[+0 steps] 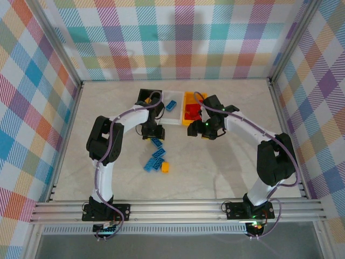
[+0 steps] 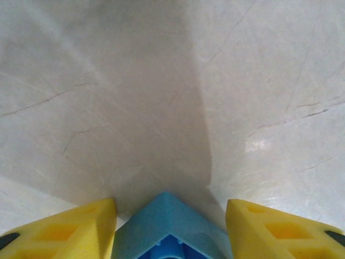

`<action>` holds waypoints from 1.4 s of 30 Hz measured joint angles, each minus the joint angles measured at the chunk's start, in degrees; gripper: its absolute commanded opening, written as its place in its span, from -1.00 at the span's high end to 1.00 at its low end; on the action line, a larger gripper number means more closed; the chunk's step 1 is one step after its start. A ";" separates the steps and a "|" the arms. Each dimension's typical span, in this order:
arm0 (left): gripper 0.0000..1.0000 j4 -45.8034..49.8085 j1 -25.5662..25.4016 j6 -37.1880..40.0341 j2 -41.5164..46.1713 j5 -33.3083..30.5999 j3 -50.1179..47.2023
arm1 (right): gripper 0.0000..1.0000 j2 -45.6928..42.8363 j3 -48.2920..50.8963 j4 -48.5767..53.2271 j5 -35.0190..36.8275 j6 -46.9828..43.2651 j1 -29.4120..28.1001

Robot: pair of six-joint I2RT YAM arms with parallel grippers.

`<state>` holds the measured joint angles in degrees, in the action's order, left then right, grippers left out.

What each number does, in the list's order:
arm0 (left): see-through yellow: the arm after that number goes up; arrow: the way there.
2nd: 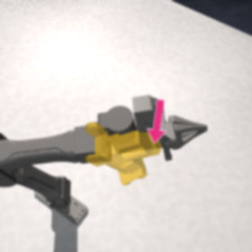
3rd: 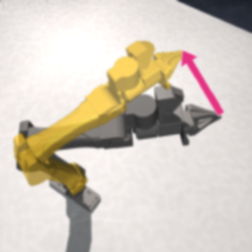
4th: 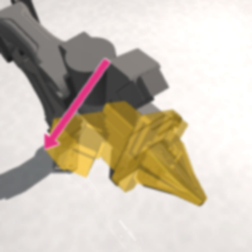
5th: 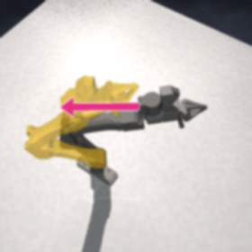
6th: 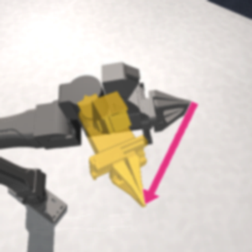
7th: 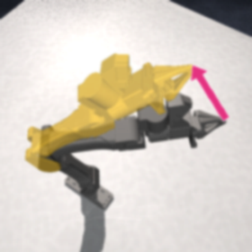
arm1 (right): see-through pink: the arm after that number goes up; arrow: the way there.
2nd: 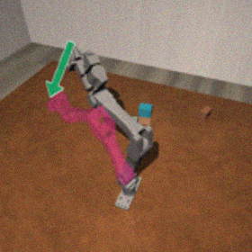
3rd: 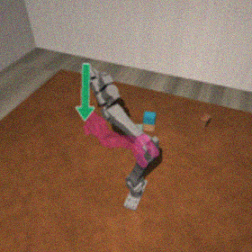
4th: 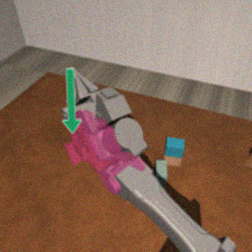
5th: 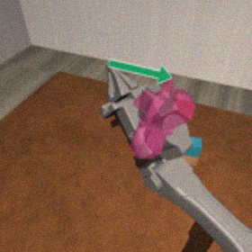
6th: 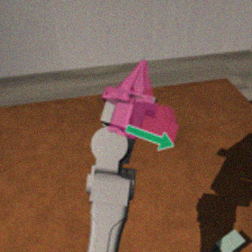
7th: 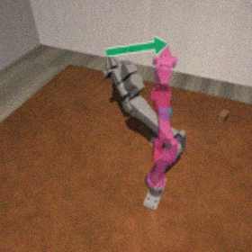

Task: Sort the legos into containers by color

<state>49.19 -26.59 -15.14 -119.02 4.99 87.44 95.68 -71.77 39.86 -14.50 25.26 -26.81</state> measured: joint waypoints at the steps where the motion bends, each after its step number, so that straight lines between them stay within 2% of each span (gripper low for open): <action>1: -0.09 0.09 0.09 0.00 0.07 0.31 0.00 | -0.40 0.00 0.00 -0.02 0.00 0.07 -0.02; 2: -0.15 0.31 0.13 0.00 0.17 0.57 -0.17 | -0.40 0.00 0.00 -0.02 0.00 0.09 -0.02; 4: -0.55 0.24 0.52 0.24 0.48 1.11 -0.59 | -0.40 0.00 0.00 -0.02 -0.11 0.26 -0.07; 9: -0.59 2.03 0.81 -0.07 1.86 1.99 -1.40 | -0.40 0.00 0.00 -0.04 -0.39 0.55 -0.28; 13: -0.48 2.51 0.90 -1.33 3.74 3.37 -3.08 | -0.40 0.04 0.00 -0.39 -0.68 0.87 -0.28; 17: -0.17 2.62 0.39 -3.61 4.02 4.61 -3.63 | -0.40 0.28 0.00 -0.96 -1.05 0.94 -0.28; 26: 0.30 2.47 -0.37 -6.43 2.14 5.46 -3.10 | -0.40 0.28 0.46 -1.44 -1.18 0.92 -0.44; 37: 0.36 5.31 2.82 -4.72 2.40 4.81 1.22 | -0.41 -0.26 2.03 -1.31 -0.61 0.85 -0.44; 42: 0.36 7.52 4.04 -3.67 2.60 5.31 9.68 | -0.44 -3.69 2.38 -2.36 0.76 0.87 -0.15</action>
<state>56.71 -22.55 -18.81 -116.42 10.31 97.12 91.98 -69.38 37.50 -13.74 26.13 -26.96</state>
